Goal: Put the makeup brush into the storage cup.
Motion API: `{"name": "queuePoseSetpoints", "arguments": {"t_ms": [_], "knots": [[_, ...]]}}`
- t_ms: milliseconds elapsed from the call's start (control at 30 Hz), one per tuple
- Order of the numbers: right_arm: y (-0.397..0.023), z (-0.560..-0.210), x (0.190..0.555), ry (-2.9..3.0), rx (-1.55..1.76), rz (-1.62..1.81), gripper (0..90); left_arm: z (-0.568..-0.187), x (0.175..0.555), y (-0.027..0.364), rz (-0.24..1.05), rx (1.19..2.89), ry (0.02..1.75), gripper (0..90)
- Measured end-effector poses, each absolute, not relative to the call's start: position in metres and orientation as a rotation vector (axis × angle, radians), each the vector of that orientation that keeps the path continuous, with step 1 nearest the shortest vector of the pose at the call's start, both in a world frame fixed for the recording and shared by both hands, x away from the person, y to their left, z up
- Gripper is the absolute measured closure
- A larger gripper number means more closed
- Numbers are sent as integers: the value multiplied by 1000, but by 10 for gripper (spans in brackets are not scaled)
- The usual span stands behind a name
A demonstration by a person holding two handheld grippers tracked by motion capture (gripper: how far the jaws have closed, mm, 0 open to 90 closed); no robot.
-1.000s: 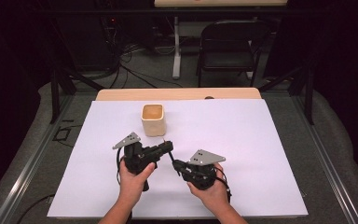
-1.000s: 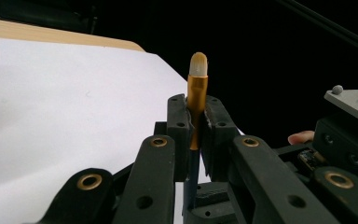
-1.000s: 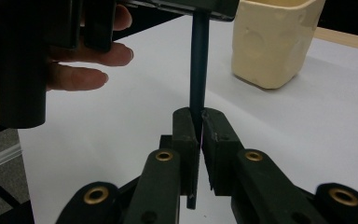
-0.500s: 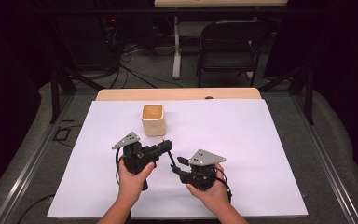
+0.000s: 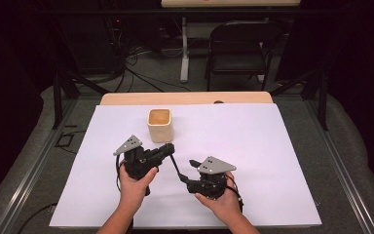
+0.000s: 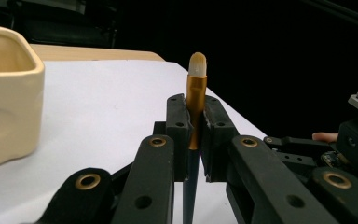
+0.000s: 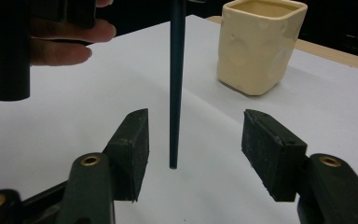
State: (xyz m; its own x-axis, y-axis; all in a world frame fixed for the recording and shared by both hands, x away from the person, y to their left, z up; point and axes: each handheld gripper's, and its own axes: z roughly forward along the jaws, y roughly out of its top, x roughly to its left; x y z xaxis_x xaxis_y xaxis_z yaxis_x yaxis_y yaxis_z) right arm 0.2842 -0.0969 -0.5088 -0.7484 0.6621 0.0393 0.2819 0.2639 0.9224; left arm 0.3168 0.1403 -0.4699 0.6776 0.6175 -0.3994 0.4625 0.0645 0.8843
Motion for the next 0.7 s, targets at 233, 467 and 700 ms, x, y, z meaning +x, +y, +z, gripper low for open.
{"name": "queuePoseSetpoints", "arguments": {"t_ms": [233,467,700], "knots": [[-100,-510,284,2178,878,1478,403,-465,319,142,201,1582,895,833],[-102,-511,284,2173,880,1475,398,-464,321,143,266,1611,883,833],[-104,-511,286,2169,890,1473,398,-465,324,147,311,1617,892,833]]}}
